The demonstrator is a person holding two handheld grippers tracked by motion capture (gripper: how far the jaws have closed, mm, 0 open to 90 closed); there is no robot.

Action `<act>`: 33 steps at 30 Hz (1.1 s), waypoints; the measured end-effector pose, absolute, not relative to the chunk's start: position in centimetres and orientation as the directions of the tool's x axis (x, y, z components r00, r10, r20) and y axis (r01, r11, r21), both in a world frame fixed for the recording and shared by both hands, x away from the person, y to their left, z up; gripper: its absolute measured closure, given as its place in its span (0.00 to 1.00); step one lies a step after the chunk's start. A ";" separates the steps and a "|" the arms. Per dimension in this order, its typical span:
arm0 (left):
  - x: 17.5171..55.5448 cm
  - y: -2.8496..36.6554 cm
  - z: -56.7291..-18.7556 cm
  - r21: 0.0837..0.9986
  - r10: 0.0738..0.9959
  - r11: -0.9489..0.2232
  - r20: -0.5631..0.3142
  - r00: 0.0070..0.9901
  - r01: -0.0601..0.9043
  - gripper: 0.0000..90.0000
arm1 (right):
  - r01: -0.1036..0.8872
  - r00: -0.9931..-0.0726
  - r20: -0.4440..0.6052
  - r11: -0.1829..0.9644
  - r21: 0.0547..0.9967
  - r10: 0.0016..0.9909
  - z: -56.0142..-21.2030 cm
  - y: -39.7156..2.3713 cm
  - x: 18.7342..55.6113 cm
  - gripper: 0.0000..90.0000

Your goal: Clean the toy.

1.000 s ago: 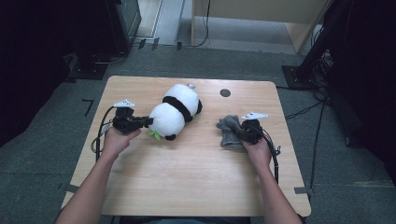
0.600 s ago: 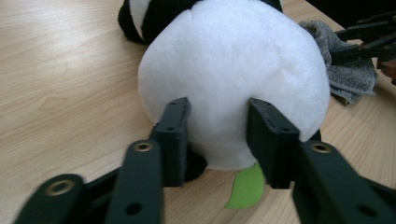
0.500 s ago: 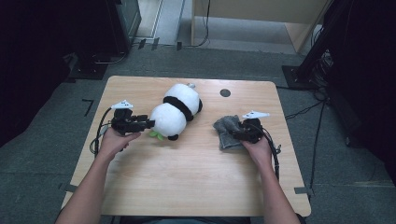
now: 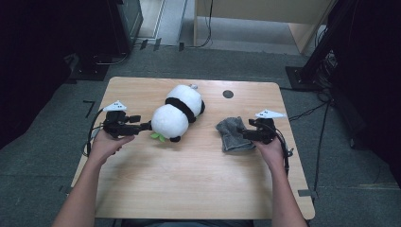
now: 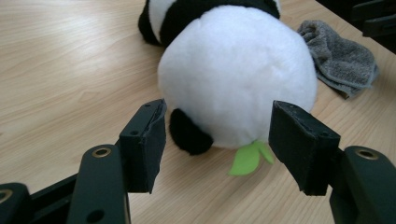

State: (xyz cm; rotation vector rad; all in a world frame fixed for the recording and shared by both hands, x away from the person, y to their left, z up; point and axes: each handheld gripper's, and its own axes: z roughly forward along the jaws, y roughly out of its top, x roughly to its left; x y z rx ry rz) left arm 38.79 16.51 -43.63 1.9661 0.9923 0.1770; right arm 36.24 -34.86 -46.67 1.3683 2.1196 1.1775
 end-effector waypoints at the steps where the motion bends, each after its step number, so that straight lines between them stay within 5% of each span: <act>1: 38.8 16.8 -43.7 0.773 0.705 -0.270 -0.248 0.664 0.575 0.41 | 0.578 -0.463 0.135 0.183 0.795 0.876 -46.6 -35.1 36.2 0.35; 33: 40.0 21.3 -49.6 0.703 0.834 -0.351 -0.065 0.548 0.618 0.40 | 0.682 -0.202 0.111 0.058 0.729 0.973 -51.2 -44.2 36.1 0.39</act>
